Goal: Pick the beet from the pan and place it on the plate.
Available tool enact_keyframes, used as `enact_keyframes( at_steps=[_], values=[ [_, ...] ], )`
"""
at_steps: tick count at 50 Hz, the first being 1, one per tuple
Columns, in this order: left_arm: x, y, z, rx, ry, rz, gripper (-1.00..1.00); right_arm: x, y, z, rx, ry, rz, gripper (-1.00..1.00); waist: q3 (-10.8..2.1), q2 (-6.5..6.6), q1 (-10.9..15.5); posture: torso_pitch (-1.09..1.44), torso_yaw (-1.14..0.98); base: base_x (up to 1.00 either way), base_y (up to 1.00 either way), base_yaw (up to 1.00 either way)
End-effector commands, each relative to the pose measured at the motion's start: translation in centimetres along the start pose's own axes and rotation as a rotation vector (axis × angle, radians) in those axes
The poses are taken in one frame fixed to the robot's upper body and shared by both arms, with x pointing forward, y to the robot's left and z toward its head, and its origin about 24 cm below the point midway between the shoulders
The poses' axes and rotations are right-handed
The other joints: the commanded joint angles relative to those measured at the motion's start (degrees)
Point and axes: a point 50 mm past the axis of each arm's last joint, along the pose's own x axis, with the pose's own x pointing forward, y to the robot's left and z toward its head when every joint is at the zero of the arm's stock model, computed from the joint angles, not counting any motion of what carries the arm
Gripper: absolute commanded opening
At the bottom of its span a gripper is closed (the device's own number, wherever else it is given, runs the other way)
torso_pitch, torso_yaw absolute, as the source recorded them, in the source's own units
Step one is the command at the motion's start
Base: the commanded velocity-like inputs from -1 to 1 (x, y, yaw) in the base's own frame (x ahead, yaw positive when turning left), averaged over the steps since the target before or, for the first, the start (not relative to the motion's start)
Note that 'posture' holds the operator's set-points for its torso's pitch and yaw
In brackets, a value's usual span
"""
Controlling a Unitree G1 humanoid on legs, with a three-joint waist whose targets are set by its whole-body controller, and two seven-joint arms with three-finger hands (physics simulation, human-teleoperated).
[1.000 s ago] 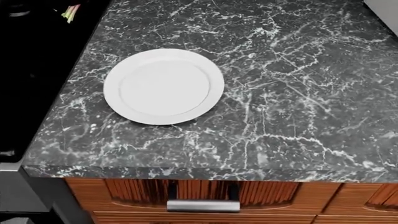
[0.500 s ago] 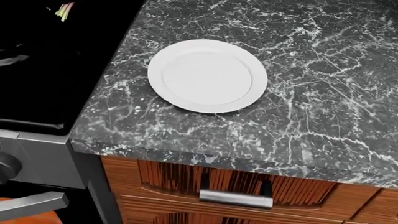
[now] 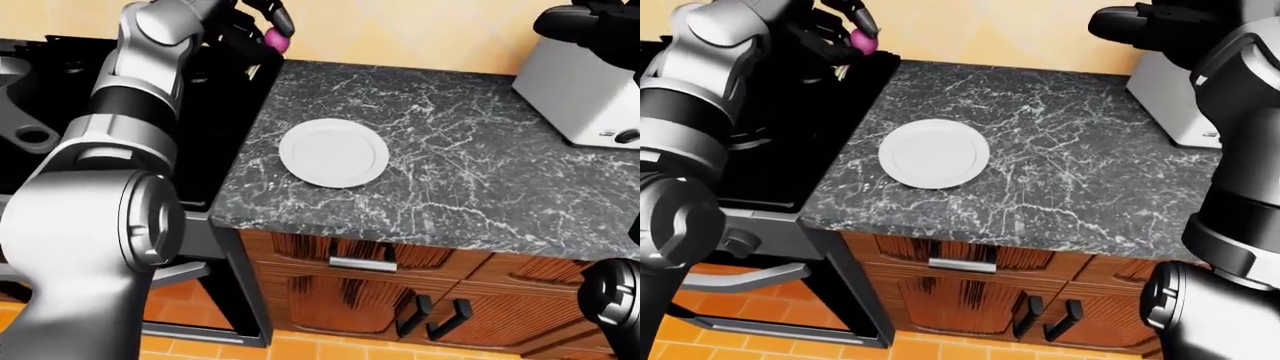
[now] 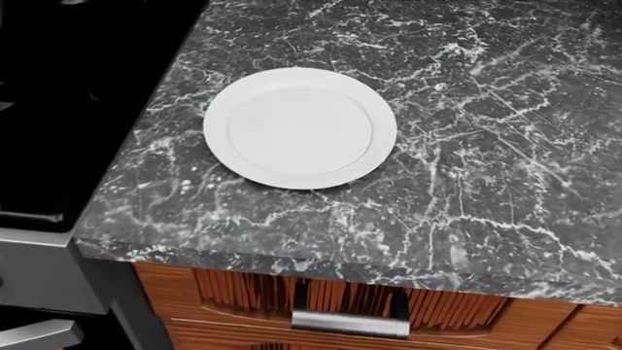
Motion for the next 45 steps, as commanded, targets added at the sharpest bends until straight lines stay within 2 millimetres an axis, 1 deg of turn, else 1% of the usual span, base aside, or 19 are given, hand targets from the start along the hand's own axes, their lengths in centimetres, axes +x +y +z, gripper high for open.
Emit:
enact_keyframes(
  at_steps=[1, 3, 7, 22, 26, 31, 45],
  values=[
    [-0.3, 1.8, 2.9, 0.035, -0.108, 0.059, -0.24, -0.4, 0.1, 2.1, 0.000, -0.092, 0.005, 1.00, -1.91, -0.28, 0.1, 0.00, 0.00, 0.00, 0.00, 0.00],
    [-0.3, 1.7, 3.4, 0.041, -0.127, 0.048, -0.23, -0.4, 0.1, 2.1, -0.001, -0.093, 0.005, 1.00, -1.83, -0.36, 0.1, 0.00, 0.00, 0.00, 0.00, 0.00],
    [-0.2, 1.6, 3.9, 0.049, -0.150, 0.032, -0.23, -0.4, 0.0, 2.1, 0.001, -0.093, 0.005, 1.00, -1.73, -0.53, 0.1, 0.00, 0.00, 0.00, 0.00, 0.00],
    [0.3, 0.2, 4.7, 0.071, -0.199, -0.032, -0.22, -0.3, 0.0, 2.1, 0.002, -0.094, 0.005, 1.00, -1.51, -1.02, 0.3, 0.00, 0.00, 0.00, 0.00, 0.00],
    [0.4, 0.0, 5.1, 0.090, -0.213, -0.047, -0.22, -0.2, 0.1, 1.7, -0.001, -0.089, 0.009, 1.00, -1.49, -1.13, 0.4, 0.00, 0.00, 0.00, 0.00, 0.00],
    [0.6, -0.7, 5.0, 0.096, -0.223, -0.064, -0.22, -0.3, 0.2, 1.8, -0.002, -0.088, 0.009, 1.00, -1.53, -1.24, 0.4, 0.00, 0.00, 0.00, 0.00, 0.00],
    [0.8, -1.8, 4.5, 0.106, -0.225, -0.099, -0.22, -0.3, 0.1, 1.9, -0.003, -0.090, 0.008, 1.00, -1.68, -1.27, 0.5, 0.00, 0.00, 0.00, 0.00, 0.00]
  ],
)
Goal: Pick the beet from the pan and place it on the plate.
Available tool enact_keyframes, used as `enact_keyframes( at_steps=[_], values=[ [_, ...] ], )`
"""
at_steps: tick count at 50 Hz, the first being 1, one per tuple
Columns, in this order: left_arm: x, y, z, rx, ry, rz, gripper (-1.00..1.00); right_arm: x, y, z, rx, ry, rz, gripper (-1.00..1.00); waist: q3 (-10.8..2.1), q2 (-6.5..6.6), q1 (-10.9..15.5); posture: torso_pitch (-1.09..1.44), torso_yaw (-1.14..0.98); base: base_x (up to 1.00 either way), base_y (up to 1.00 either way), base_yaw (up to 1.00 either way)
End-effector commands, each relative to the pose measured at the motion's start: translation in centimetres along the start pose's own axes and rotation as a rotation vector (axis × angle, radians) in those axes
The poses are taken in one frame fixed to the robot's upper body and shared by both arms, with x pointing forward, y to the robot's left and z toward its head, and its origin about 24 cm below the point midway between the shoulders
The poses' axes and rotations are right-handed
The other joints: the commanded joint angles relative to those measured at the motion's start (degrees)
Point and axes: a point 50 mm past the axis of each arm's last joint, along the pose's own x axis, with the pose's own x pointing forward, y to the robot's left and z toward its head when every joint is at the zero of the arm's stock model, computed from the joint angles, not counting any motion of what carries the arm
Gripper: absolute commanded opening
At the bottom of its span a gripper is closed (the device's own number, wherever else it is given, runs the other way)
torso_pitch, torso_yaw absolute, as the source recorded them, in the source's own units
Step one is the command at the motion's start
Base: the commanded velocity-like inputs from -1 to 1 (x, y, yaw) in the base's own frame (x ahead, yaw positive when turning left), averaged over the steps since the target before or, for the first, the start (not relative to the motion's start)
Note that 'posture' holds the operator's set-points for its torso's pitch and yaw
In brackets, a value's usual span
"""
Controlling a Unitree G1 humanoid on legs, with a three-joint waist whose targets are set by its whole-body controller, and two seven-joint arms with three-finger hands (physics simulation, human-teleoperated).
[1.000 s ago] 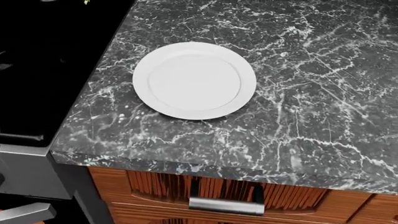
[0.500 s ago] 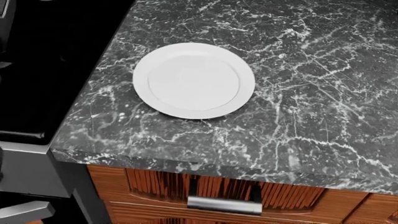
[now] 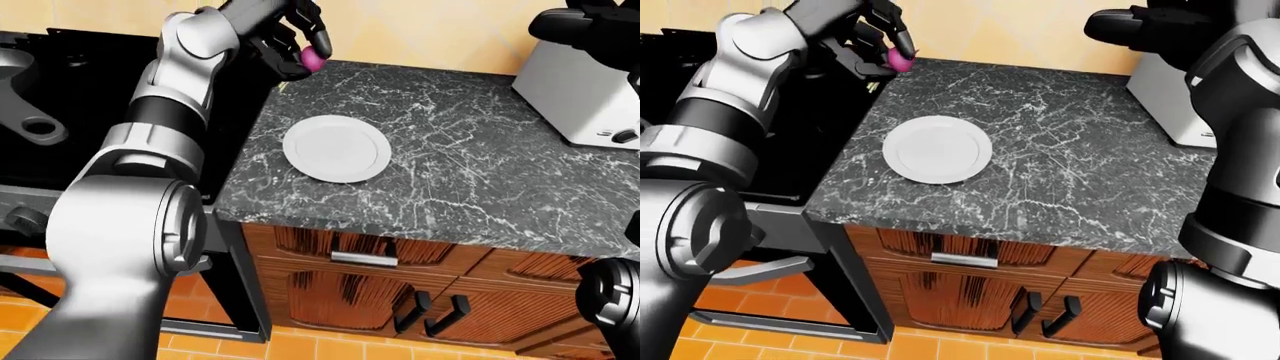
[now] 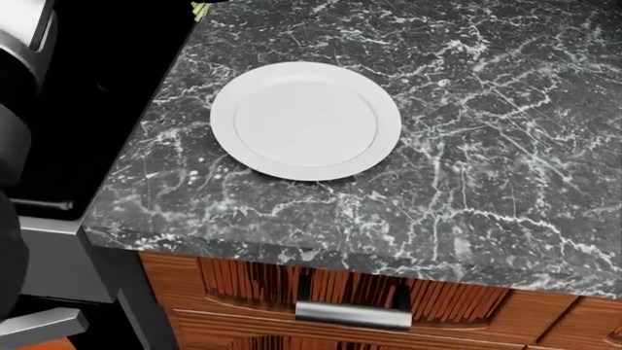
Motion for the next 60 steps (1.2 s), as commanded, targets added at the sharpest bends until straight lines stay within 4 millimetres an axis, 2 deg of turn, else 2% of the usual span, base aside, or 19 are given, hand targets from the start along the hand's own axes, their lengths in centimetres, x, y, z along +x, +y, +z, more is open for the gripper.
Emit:
enact_keyframes(
  at_steps=[1, 15, 25, 32, 42, 43, 44, 47, 60],
  values=[
    [-0.3, 1.9, 2.3, 0.043, -0.083, 0.070, -0.23, -0.5, -0.1, 2.1, 0.000, -0.095, -0.001, 1.00, -1.91, -0.16, 0.0, 0.00, 0.00, 0.00, 0.00, 0.00],
    [0.0, 1.0, 2.1, 0.035, -0.089, 0.045, -0.22, -0.4, -0.1, 2.2, 0.000, -0.096, 0.000, 1.00, -2.01, -0.20, 0.1, 0.00, 0.00, 0.00, 0.00, 0.00],
    [0.6, -0.7, 1.7, 0.034, -0.099, 0.001, -0.22, -0.5, -0.1, 2.3, 0.000, -0.097, 0.001, 1.00, -2.02, -0.33, 0.2, 0.00, 0.00, 0.00, 0.00, 0.00],
    [1.0, -1.3, 2.0, 0.032, -0.111, -0.018, -0.23, -0.4, -0.1, 2.2, 0.002, -0.098, 0.001, 1.00, -2.04, -0.51, 0.2, 0.00, 0.00, 0.00, 0.00, 0.00],
    [1.2, -2.4, 1.4, 0.034, -0.109, -0.043, -0.24, -0.5, 0.0, 2.4, 0.001, -0.100, 0.000, 1.00, -2.00, -0.62, 0.4, 0.00, 0.00, 0.00, 0.00, 0.00],
    [1.3, -2.6, 1.3, 0.035, -0.110, -0.047, -0.24, -0.5, 0.0, 2.3, 0.001, -0.100, 0.001, 1.00, -2.01, -0.64, 0.4, 0.00, 0.00, 0.00, 0.00, 0.00],
    [1.6, -3.7, 1.1, 0.039, -0.112, -0.075, -0.24, -0.5, -0.1, 2.5, 0.002, -0.103, 0.000, 1.00, -2.02, -0.65, 0.4, 0.00, 0.00, 0.00, 0.00, 0.00],
    [1.7, -4.5, 0.7, 0.039, -0.108, -0.091, -0.23, -0.6, -0.2, 2.6, 0.003, -0.104, -0.001, 1.00, -2.02, -0.75, 0.4, 0.00, 0.00, 0.00, 0.00, 0.00],
    [2.0, -5.8, 0.3, 0.029, -0.107, -0.113, -0.23, -0.6, -0.2, 2.5, 0.005, -0.104, -0.001, 1.00, -2.10, -1.07, 0.5, 0.00, 0.00, 0.00, 0.00, 0.00]
  ],
)
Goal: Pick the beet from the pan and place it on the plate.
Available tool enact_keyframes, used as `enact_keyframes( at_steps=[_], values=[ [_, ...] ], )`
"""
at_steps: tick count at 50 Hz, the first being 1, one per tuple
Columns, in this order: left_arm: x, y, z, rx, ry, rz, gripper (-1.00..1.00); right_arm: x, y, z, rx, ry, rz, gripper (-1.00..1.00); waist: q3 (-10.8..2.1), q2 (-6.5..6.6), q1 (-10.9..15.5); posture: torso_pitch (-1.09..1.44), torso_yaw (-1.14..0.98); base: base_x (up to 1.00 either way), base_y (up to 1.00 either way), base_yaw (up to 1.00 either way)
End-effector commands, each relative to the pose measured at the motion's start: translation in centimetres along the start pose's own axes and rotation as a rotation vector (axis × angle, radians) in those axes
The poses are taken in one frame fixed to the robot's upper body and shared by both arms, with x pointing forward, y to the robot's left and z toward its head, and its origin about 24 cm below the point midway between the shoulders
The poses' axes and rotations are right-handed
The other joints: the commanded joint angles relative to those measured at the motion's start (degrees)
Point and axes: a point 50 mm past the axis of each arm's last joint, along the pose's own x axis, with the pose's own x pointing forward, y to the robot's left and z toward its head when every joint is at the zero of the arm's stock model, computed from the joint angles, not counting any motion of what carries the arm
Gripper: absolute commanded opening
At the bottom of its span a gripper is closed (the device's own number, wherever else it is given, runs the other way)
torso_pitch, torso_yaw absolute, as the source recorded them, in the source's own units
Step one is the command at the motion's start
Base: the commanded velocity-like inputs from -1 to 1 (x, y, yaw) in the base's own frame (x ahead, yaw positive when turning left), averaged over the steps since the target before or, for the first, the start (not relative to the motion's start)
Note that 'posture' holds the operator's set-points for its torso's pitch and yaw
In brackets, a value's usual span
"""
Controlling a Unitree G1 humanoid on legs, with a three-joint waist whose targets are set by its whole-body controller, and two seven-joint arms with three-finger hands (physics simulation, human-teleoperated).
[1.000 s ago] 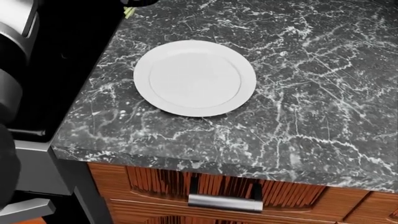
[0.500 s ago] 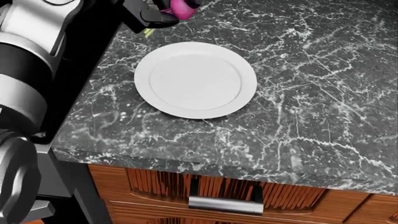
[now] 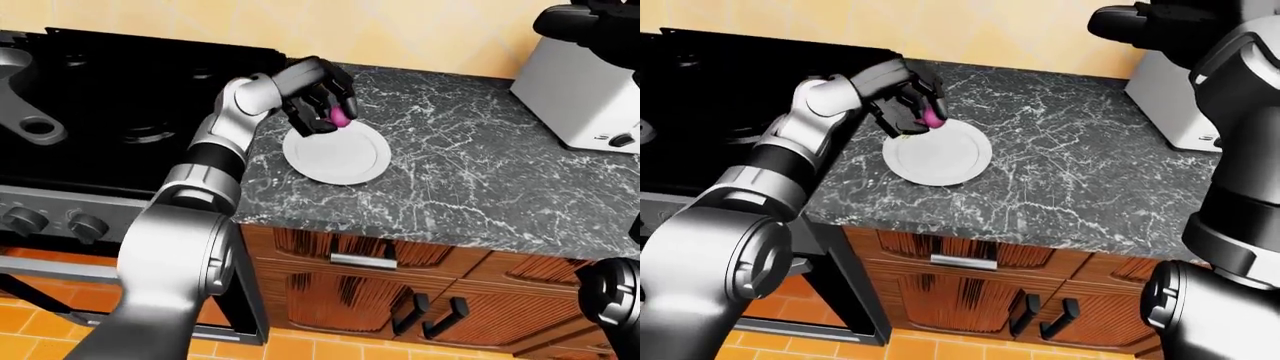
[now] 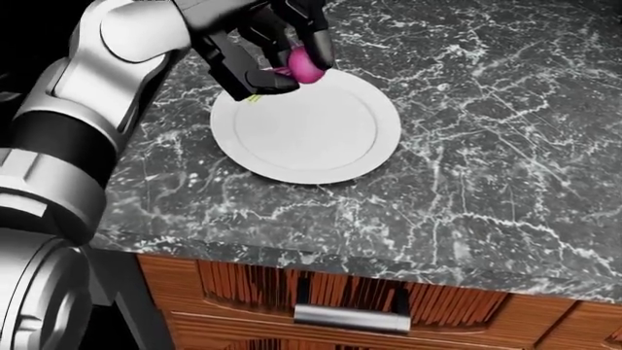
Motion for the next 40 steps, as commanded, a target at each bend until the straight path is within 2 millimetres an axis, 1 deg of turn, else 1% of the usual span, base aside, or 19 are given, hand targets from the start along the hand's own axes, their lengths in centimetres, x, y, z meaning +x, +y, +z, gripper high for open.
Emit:
enact_keyframes(
  at_steps=[1, 40],
  values=[
    [-0.2, 1.8, 2.2, 0.043, -0.077, 0.072, -0.23, -0.5, -0.1, 2.2, 0.000, -0.098, -0.001, 1.00, -1.88, -0.24, 0.0, 0.00, 0.00, 0.00, 0.00, 0.00],
    [0.4, -0.4, 0.6, 0.001, -0.048, 0.058, -0.22, -0.5, 0.0, 2.4, -0.001, -0.102, 0.000, 1.00, -2.11, -0.33, 0.0, 0.00, 0.00, 0.00, 0.00, 0.00]
  ],
)
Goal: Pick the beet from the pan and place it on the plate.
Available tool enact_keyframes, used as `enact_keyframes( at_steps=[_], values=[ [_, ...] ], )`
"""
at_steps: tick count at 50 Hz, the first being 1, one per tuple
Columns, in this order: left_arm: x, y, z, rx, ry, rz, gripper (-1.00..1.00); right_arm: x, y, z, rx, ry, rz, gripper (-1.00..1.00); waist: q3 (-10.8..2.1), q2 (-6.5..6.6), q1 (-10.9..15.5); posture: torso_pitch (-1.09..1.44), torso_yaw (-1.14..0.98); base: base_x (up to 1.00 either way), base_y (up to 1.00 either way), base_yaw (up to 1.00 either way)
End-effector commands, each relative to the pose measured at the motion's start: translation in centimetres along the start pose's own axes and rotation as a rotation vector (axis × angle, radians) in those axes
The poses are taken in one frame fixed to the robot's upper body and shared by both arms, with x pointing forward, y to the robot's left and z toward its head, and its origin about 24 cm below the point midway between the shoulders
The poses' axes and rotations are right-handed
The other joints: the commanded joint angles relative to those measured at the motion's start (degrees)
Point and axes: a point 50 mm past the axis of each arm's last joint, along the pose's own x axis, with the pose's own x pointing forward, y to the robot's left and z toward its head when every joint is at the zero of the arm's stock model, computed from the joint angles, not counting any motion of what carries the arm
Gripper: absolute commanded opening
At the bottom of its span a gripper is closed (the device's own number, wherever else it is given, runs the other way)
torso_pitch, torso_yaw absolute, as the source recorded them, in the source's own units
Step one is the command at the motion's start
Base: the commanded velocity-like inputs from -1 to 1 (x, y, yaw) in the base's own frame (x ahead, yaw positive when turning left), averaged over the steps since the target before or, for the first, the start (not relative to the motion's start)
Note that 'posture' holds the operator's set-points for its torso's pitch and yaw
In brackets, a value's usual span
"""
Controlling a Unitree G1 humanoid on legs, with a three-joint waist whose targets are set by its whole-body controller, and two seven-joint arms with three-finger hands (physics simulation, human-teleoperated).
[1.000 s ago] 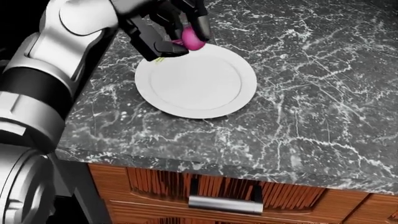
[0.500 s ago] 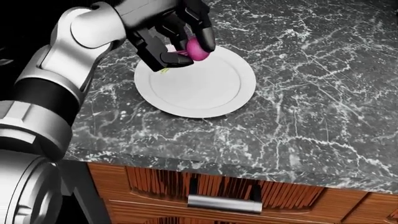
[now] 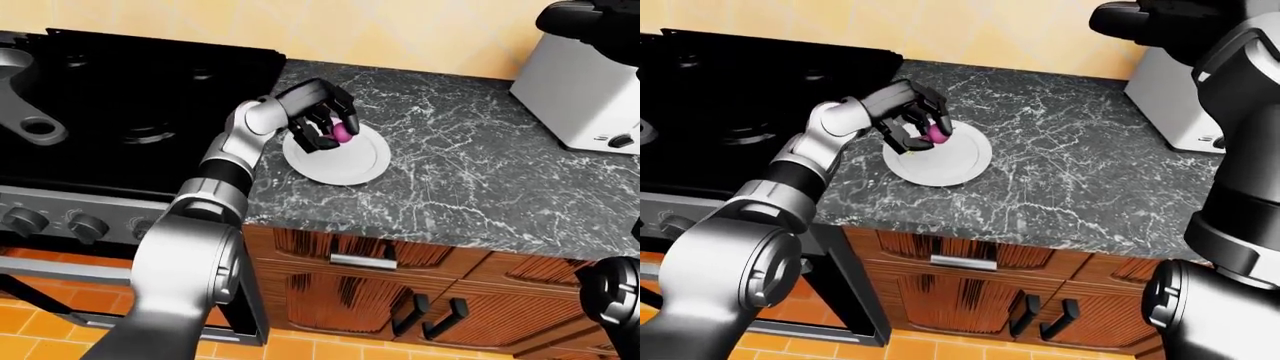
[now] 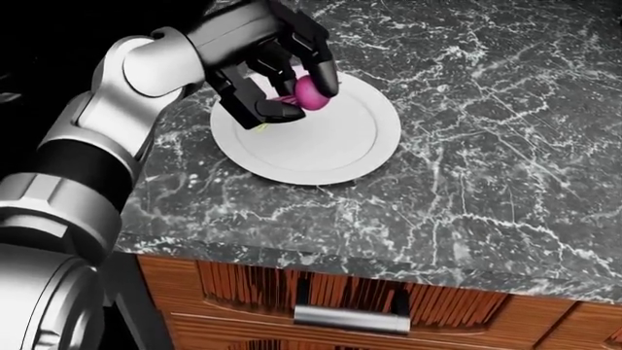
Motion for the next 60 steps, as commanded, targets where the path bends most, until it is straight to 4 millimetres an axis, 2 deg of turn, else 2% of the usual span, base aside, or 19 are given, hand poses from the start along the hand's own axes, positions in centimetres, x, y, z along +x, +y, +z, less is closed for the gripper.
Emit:
enact_keyframes(
  at_steps=[1, 32, 60],
  values=[
    [-0.1, 1.9, 2.2, 0.041, -0.077, 0.071, -0.21, -0.4, -0.1, 2.1, 0.000, -0.095, -0.002, 1.00, -1.84, -0.23, 0.0, 0.00, 0.00, 0.00, 0.00, 0.00],
    [0.2, 0.9, 1.5, 0.039, -0.056, 0.082, -0.22, -0.4, -0.2, 2.3, 0.005, -0.100, -0.002, 1.00, -1.91, -0.32, 0.0, 0.00, 0.00, 0.00, 0.00, 0.00],
    [0.2, 0.2, 0.4, 0.050, -0.015, 0.089, -0.07, -0.5, -0.2, 2.5, 0.006, -0.104, -0.002, 1.00, -1.97, -0.18, -0.1, 0.00, 0.00, 0.00, 0.00, 0.00]
  ],
)
